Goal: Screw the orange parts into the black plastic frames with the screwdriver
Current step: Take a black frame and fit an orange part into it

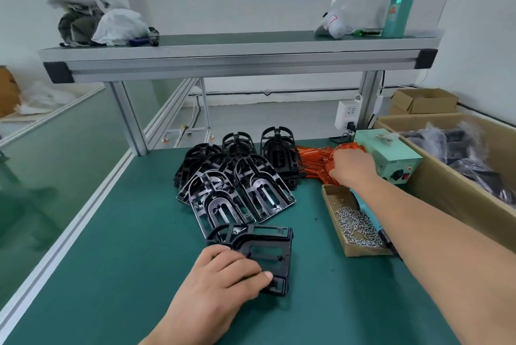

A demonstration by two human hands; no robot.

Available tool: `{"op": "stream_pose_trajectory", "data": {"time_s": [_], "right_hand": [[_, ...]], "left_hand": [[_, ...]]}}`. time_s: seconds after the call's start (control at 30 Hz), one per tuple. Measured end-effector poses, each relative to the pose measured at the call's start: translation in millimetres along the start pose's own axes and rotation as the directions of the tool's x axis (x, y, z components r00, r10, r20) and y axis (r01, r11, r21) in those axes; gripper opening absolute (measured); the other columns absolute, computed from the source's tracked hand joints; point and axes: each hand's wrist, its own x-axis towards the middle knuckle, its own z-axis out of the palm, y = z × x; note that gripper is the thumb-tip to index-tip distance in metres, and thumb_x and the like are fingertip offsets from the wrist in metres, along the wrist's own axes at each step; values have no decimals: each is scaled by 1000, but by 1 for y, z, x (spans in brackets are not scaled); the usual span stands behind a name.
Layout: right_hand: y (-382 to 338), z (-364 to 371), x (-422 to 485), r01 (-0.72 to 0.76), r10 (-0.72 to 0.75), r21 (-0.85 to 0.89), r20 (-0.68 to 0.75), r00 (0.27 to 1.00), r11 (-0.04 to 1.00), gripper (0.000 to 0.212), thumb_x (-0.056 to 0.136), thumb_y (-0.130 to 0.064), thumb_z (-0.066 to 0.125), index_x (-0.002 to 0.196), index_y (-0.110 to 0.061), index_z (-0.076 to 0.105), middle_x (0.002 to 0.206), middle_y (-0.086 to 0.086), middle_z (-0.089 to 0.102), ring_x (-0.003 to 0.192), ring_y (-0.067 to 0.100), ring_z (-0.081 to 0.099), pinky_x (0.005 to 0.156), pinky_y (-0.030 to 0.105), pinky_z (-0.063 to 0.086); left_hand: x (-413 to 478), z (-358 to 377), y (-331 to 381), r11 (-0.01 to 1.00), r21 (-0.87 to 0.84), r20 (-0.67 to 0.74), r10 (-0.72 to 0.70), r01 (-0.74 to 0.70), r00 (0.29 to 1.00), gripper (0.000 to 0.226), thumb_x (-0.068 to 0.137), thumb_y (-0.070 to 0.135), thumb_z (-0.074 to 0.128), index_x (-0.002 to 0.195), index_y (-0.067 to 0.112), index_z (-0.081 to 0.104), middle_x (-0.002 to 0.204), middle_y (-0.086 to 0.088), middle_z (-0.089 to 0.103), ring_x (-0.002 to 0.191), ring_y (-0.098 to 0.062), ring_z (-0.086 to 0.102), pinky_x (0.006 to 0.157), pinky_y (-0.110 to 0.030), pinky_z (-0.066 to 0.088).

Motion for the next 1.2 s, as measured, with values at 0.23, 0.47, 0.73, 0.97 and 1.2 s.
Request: {"op": "stream_pose_trajectory", "data": {"time_s": [0.23, 0.47, 0.73, 0.97, 1.2], "right_hand": [[-7, 1, -11, 78, -67, 214, -56, 996, 974, 9, 100, -33, 64, 98, -26, 68, 94, -3, 69, 97, 25, 66, 92, 47, 53], [-38, -11, -74, 296, -163, 542, -279, 946, 786, 9, 97, -36, 68, 91, -30, 65, 85, -14, 59, 84, 7, 55, 73, 35, 45], [-67, 7, -176, 335, -294, 854, -227, 928, 399, 9, 97, -40, 72, 105, -35, 72, 95, -14, 65, 93, 10, 63, 80, 28, 51], [-55, 18, -177, 126, -404, 968, -28, 914, 218, 36, 99, -21, 66, 127, -42, 74, 107, -6, 77, 79, 12, 73, 78, 23, 57], [-56, 15, -176, 171, -433, 954, -49, 900, 247, 28, 90, -23, 78, 113, -39, 77, 103, -11, 78, 95, 7, 72, 87, 20, 51]], "left_hand": [[5, 2, -4, 995, -25, 88, -94, 96, 992, 38, 96, 52, 70, 120, 23, 76, 126, 11, 68, 114, -16, 65, 97, -37, 49], [8, -2, 1, 886, 133, 219, -463, 444, 859, 97, 74, 88, 62, 145, 24, 57, 153, 3, 46, 144, -25, 42, 124, -53, 26], [8, -5, 3, 880, 147, 268, -474, 451, 838, 104, 73, 96, 54, 143, 20, 59, 150, 4, 53, 142, -23, 45, 113, -39, 28], [12, -10, 8, 885, 124, 347, -463, 450, 816, 104, 76, 89, 58, 149, 15, 55, 155, 3, 53, 146, -21, 42, 115, -45, 39], [13, -10, 8, 879, 98, 333, -470, 466, 817, 104, 76, 88, 59, 152, 19, 49, 154, 7, 52, 145, -17, 42, 115, -43, 38]]}}
